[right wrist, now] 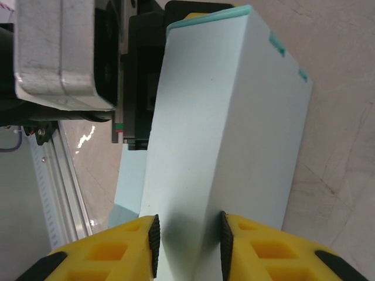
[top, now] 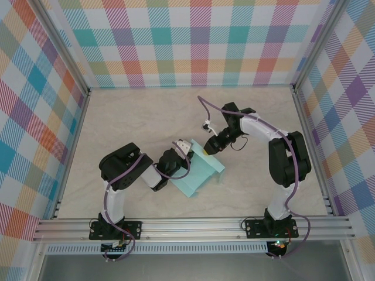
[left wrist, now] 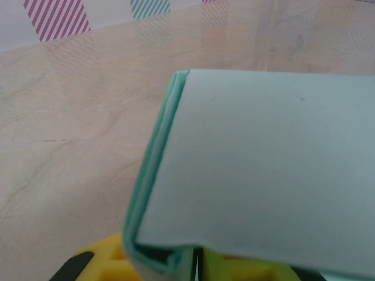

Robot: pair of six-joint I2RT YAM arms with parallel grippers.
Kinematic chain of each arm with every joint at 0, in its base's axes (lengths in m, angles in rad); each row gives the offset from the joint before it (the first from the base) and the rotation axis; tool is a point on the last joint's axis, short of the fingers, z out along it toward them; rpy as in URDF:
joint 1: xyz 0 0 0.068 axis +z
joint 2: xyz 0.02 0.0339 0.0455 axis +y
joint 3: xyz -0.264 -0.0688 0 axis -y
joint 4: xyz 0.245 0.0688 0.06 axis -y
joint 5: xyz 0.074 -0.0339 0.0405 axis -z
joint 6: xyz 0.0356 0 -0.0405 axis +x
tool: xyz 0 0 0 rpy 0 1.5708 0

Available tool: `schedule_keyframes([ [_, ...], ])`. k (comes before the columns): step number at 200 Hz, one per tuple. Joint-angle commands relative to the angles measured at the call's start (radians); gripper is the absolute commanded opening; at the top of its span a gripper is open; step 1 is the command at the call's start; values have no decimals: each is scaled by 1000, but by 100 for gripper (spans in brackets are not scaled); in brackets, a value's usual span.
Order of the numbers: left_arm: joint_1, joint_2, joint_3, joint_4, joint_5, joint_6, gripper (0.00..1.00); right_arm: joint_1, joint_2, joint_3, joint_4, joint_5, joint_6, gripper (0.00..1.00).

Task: Fold the paper box

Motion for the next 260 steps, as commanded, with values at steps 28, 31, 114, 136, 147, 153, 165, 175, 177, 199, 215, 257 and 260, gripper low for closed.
schedule_keyframes([
  [28, -3, 35, 27, -95, -15, 28, 24, 23, -11, -9, -91, -116, -10, 33],
  [31, -3, 35, 27, -95, -17, 29, 23, 24, -11, -9, -89, -114, -11, 33],
  [114, -1, 8, 44, -181, -95, 20, 0, 17, -17, -12, -80, -85, -9, 33],
  [136, 6, -3, 41, -191, -98, -18, 0, 18, -19, -20, -68, -83, 2, 33],
  [147, 11, -4, 41, -186, -100, -48, 7, 17, -22, -28, -57, -87, 10, 33],
  [153, 12, -4, 43, -185, -103, -61, 11, 18, -25, -34, -51, -92, 15, 33],
  [165, 14, 1, 42, -168, -92, -70, 12, 18, -33, -46, -42, -95, 18, 33],
  [175, 16, 3, 35, -141, -68, -75, 14, 18, -39, -54, -37, -92, 19, 33],
  [177, 16, 5, 34, -135, -64, -76, 14, 18, -39, -54, -37, -91, 19, 33],
  [199, 17, 13, 19, -75, 3, -78, 18, 15, -37, -55, -38, -86, 16, 33],
  [215, 16, 11, 7, -49, 21, -76, 16, 14, -36, -55, -37, -87, 16, 33],
  [257, 30, -26, -11, -102, -31, -55, 0, 7, -41, -59, -28, -82, 23, 33],
  [260, 32, -28, -12, -103, -32, -60, 0, 7, -43, -61, -25, -82, 25, 33],
])
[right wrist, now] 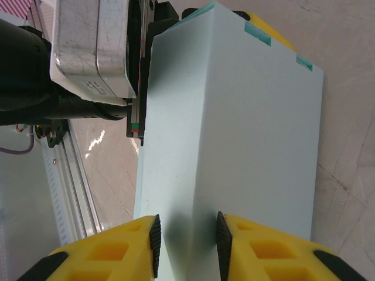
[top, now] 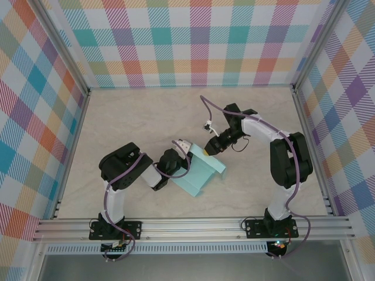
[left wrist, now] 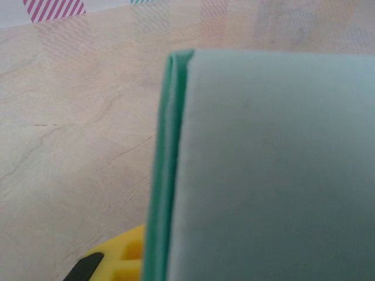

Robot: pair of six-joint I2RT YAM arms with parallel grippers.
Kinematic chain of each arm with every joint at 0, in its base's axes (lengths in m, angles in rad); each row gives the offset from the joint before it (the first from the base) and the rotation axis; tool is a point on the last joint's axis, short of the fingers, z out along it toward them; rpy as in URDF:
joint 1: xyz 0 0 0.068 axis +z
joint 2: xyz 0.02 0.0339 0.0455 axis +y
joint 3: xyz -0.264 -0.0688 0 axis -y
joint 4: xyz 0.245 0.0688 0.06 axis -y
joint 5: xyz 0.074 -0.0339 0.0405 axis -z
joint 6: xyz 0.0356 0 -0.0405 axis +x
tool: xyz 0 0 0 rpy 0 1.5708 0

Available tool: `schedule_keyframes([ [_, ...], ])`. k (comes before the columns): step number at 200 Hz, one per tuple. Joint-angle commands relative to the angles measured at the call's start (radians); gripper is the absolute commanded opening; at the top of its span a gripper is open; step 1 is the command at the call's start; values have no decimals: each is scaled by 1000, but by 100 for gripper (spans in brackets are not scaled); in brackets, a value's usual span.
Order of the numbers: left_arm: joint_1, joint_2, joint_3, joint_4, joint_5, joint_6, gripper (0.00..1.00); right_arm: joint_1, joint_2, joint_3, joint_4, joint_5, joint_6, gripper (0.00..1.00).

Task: Fold the paper box

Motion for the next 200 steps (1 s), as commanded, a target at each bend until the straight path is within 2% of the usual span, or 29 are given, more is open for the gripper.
schedule_keyframes([
  [1, 19, -25, -13, -63, -48, -10, 0, 18, -26, -27, -48, -55, 15, 33],
  [29, 41, -51, -25, -80, -49, -73, 0, 16, -48, -38, -24, -38, 34, 34],
  [46, 60, -87, -14, -164, -33, -126, 0, 15, -75, -63, 17, -30, 70, 34],
  [79, 61, -167, 54, -420, 42, -112, 0, 4, -160, -135, 134, 8, 154, 43],
  [110, 58, -149, 76, -449, 34, -78, 0, -22, -243, -169, 192, 8, 165, 49],
  [126, 58, -111, 75, -382, 50, -70, 14, -23, -235, -155, 159, 38, 130, 50],
  [141, 58, -69, 46, -224, 105, -56, 28, -24, -215, -154, 145, 48, 117, 49],
  [176, 58, -28, 12, -48, 127, -40, 36, -23, -191, -148, 140, 44, 105, 48],
  [200, 61, -38, -17, -3, 109, -27, 40, -25, -180, -140, 119, 51, 85, 47],
])
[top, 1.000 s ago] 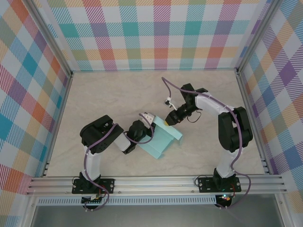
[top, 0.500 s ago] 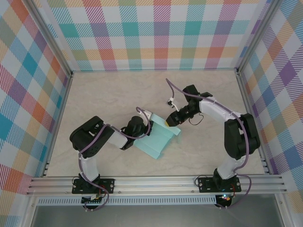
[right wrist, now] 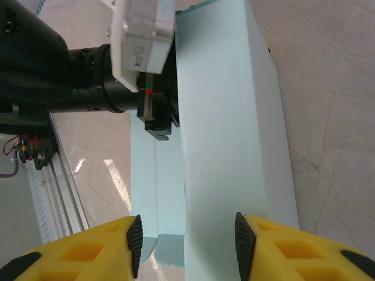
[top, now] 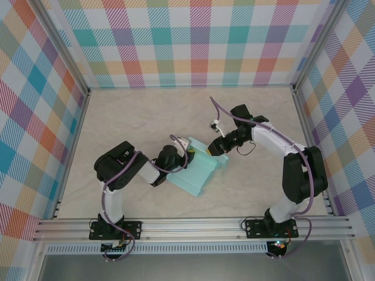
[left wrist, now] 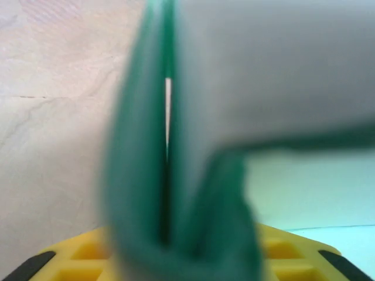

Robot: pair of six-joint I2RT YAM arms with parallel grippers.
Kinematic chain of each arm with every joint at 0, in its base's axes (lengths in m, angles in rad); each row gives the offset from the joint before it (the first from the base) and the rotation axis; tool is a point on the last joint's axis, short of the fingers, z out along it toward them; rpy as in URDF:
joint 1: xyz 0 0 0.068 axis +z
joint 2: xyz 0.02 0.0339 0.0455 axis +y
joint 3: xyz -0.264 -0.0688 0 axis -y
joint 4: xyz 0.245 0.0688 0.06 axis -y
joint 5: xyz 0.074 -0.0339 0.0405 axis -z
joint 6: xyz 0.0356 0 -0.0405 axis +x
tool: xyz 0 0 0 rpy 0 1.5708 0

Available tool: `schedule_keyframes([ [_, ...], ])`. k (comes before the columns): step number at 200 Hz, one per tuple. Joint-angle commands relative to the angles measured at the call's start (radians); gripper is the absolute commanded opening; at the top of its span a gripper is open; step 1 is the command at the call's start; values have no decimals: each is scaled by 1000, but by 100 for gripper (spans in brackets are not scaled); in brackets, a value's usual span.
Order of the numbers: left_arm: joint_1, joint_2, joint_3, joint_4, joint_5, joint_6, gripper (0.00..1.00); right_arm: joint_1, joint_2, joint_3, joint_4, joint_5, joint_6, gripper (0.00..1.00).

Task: Fold the paper box

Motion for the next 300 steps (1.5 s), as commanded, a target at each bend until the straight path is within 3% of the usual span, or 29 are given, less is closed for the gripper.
schedule_keyframes([
  [1, 12, 1, -36, 125, 7, 19, 40, 0, 19, 19, -35, -6, -44, 47],
  [50, 20, -3, -93, 222, -5, 19, 43, 1, 25, 15, -43, 0, -54, 45],
  [94, 21, -31, -107, 225, -54, 9, 37, 1, 26, 13, -51, 13, -63, 44],
  [125, 21, -50, -69, 126, -69, 14, 25, -1, 23, 11, -47, 16, -59, 44],
  [143, 19, -57, -46, 66, -86, 23, 6, 0, 22, 11, -45, 16, -57, 43],
  [153, 15, -55, -43, 53, -101, 30, 0, 1, 19, 8, -44, 18, -54, 43],
  [201, 13, -74, -45, 38, -99, 35, 0, 0, 9, 4, -31, 3, -39, 44],
  [251, 14, -158, -4, -149, -7, 0, 0, 0, -82, 21, 46, 91, -18, 53],
  [300, 15, -307, 89, -524, 16, 26, 0, -25, -115, 80, 38, 177, -55, 60],
])
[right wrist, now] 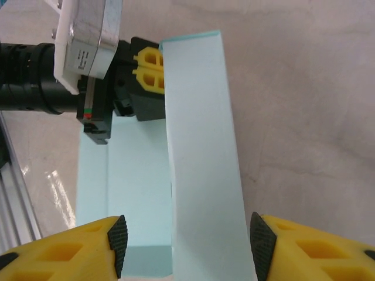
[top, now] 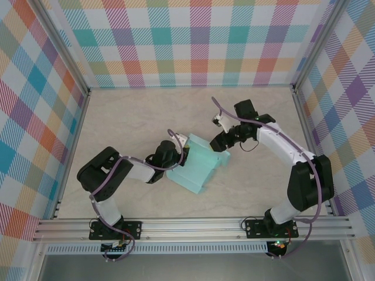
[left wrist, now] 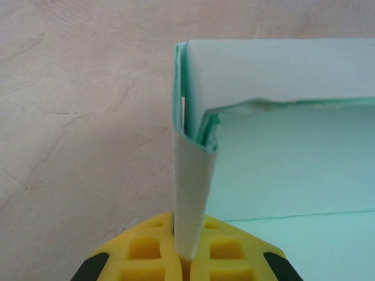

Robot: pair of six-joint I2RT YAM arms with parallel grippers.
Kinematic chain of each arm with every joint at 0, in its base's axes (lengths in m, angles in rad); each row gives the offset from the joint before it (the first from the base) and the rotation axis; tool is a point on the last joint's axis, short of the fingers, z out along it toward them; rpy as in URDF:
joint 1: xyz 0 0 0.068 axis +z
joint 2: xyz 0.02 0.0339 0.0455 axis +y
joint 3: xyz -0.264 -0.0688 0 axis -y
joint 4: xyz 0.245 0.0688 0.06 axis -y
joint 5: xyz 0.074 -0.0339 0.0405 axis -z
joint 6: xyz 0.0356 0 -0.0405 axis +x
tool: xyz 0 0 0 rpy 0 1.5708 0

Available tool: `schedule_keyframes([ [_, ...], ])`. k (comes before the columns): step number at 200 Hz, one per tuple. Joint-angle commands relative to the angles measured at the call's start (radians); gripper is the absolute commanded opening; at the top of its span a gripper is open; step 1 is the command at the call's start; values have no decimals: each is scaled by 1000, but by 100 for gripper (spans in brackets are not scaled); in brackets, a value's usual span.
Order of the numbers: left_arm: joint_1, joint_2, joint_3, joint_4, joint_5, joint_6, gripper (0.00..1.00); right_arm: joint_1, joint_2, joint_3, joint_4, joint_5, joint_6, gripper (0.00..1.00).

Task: Fold the paper box

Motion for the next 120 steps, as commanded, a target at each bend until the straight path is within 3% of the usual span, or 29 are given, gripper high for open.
schedule_keyframes([
  [1, 5, -94, 65, -221, 29, 12, 0, -19, -19, 40, 15, 31, -12, 60],
  [30, 8, -147, 164, -487, 74, 99, 2, -41, -46, 40, 76, 42, 88, 63],
  [50, 16, -118, 287, -745, 131, 164, 3, -71, -51, 71, 60, 199, 215, 64],
  [69, 19, -65, 406, -979, 148, 216, 7, -130, -35, 115, 2, 270, 381, 64],
  [92, 21, -4, 541, -1244, 160, 300, 7, -202, -11, 156, -71, 276, 511, 64],
  [120, 27, 70, 703, -1491, 171, 387, 7, -237, -30, 114, -45, 291, 549, 64],
])
